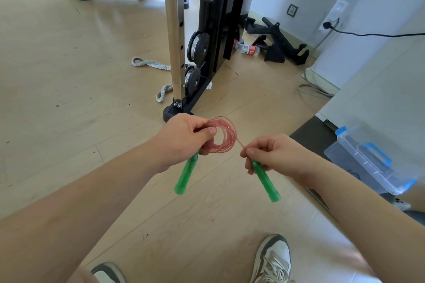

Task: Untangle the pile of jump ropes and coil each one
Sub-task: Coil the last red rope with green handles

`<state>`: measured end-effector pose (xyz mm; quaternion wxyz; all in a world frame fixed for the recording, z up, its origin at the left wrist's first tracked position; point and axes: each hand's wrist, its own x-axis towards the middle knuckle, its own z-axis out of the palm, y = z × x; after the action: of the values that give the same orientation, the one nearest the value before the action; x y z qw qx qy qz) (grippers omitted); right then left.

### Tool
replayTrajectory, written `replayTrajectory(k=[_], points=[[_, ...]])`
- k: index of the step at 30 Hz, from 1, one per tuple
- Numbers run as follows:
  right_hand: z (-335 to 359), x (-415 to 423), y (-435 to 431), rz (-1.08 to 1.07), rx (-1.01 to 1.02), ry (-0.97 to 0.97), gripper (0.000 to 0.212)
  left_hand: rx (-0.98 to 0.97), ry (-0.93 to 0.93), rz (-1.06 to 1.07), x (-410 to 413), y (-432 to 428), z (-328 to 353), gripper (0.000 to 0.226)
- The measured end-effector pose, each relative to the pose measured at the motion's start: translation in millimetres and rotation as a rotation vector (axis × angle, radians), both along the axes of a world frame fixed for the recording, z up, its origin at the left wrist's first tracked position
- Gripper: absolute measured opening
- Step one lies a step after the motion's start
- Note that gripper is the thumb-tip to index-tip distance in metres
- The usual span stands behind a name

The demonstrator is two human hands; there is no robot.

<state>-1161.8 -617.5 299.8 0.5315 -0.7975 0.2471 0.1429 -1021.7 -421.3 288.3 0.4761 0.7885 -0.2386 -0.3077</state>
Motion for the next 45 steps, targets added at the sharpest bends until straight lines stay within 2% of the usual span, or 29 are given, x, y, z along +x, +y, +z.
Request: replayTrajectory(k=[2,4,6,9,12,17,19,23,26,31,35,39,43,45], points=[[7,0,0,0.033,0.065,0.038,0.015,0.05,-0.071,-0.02,1,1,-3,0.026],[12,0,0,0.031,0.214,0.047,0.014,0.085,-0.104,-0.035,1,0,-7,0.027],[12,1,-1,-0.029,0.363,0.042,0.016,0.092,-0.102,-0.034,0,-3,-11,0.028],[15,4,-4,-0.141,0.442,0.025,0.013,0.127,-0.129,-0.036,-3,-5,-12,0.031],[16,7,-1,-0.254,0.606,-0.027,0.009,0.161,-0.14,-0.037,-4,-6,-14,0.029],[13,10,13,-0.244,0.769,-0.121,0.024,0.198,-0.168,-0.07,-12,-12,-18,0.025],[9,13,13,-0.287,0.713,-0.175,0.028,0.21,-0.18,-0.088,-15,-14,-18,0.026],[4,16,12,-0.442,0.466,-0.325,0.015,0.184,-0.123,-0.08,-15,-15,-16,0.024],[0,15,15,-0.513,0.414,-0.396,0.012,0.148,-0.076,-0.078,-18,-16,-17,0.022],[-3,16,20,-0.57,0.189,-0.435,0.014,0.037,0.168,-0.018,-23,-17,-10,0.015],[-2,16,28,-0.464,0.092,-0.446,0.016,-0.04,0.217,0.043,-27,-19,-3,0.017],[-9,17,30,-0.32,-0.215,-0.379,0.026,-0.151,0.265,0.048,-31,-18,3,0.015],[-12,17,24,-0.307,-0.146,-0.361,0.028,-0.183,0.294,0.049,-26,-13,4,0.017],[-11,17,23,-0.309,-0.026,-0.353,0.036,-0.209,0.353,0.012,-22,-11,5,0.018]])
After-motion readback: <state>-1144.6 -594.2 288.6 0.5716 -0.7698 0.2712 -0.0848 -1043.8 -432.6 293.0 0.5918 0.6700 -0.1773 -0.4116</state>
